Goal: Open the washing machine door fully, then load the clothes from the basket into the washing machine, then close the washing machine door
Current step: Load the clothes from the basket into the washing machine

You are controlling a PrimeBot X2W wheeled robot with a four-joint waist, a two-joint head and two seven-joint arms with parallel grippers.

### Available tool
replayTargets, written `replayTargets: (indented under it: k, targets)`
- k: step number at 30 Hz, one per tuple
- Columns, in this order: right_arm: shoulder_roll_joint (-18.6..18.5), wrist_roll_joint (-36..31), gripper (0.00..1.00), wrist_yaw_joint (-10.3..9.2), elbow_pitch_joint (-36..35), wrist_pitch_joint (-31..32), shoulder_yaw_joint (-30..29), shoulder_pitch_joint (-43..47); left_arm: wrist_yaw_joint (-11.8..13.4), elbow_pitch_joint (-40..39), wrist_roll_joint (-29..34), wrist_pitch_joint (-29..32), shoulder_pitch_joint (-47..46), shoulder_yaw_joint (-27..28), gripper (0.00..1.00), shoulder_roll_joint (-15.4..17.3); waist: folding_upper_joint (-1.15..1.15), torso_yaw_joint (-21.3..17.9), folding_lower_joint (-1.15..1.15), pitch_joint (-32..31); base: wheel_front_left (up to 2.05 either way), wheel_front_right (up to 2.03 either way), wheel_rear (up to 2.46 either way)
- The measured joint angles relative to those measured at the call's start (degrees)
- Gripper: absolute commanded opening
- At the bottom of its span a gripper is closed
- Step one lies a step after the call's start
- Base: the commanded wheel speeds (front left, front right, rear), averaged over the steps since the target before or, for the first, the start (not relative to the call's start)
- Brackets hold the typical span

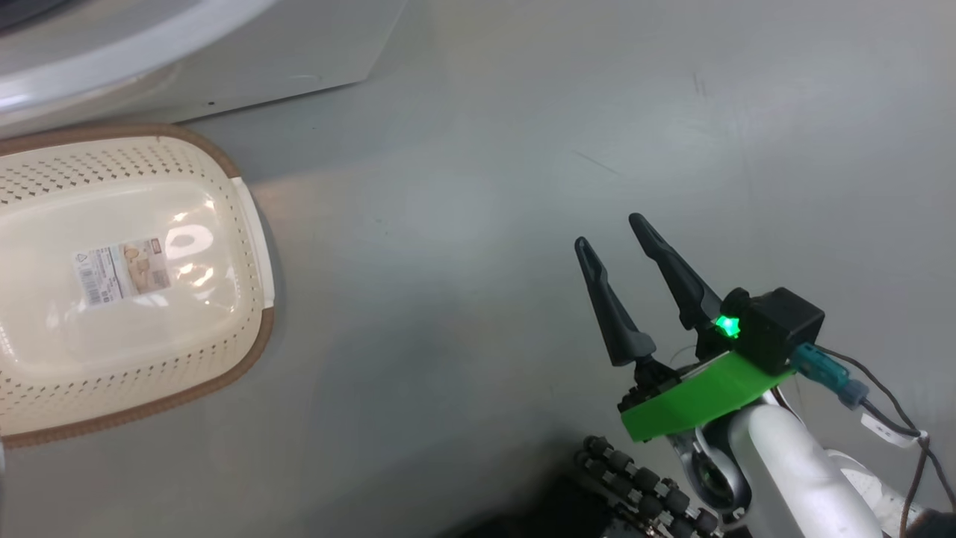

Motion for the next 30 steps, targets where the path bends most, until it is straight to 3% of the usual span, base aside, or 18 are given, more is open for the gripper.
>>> replayTargets:
  k: [8,15,21,26,30]
  targets:
    - [0.0,-0.3,1.0,0.0,-0.2,0.0,0.1,1.9,0.0,8.9,0.3,-0.6,-6.7,-0.6,0.0,3.0,0.0,-1.6,0.0,1.5,0.0,0.0,0.0]
    - [0.1,-0.2,1.0,0.0,-0.9,0.0,0.2,2.3,0.0,13.8,0.0,-1.2,-12.5,-0.7,0.0,3.6,0.0,-2.8,0.0,3.4,0.0,0.0,0.0]
    - [0.1,0.8,1.0,0.0,-1.5,0.0,0.1,2.0,1.1,11.7,-0.2,-4.1,-16.6,-0.7,0.0,3.9,0.0,-3.1,0.0,5.3,0.0,0.0,0.0]
    - [0.2,1.4,1.0,0.0,-1.6,0.0,0.2,1.6,3.2,4.0,0.0,-4.6,-17.1,-0.7,0.0,4.6,0.0,-3.3,0.01,6.1,0.0,0.0,0.0]
    - [0.2,1.4,1.0,0.0,-1.6,0.0,0.2,0.9,3.1,9.3,0.3,-3.8,-16.3,-2.0,0.0,5.1,0.0,-3.5,0.0,5.4,0.0,0.0,0.0]
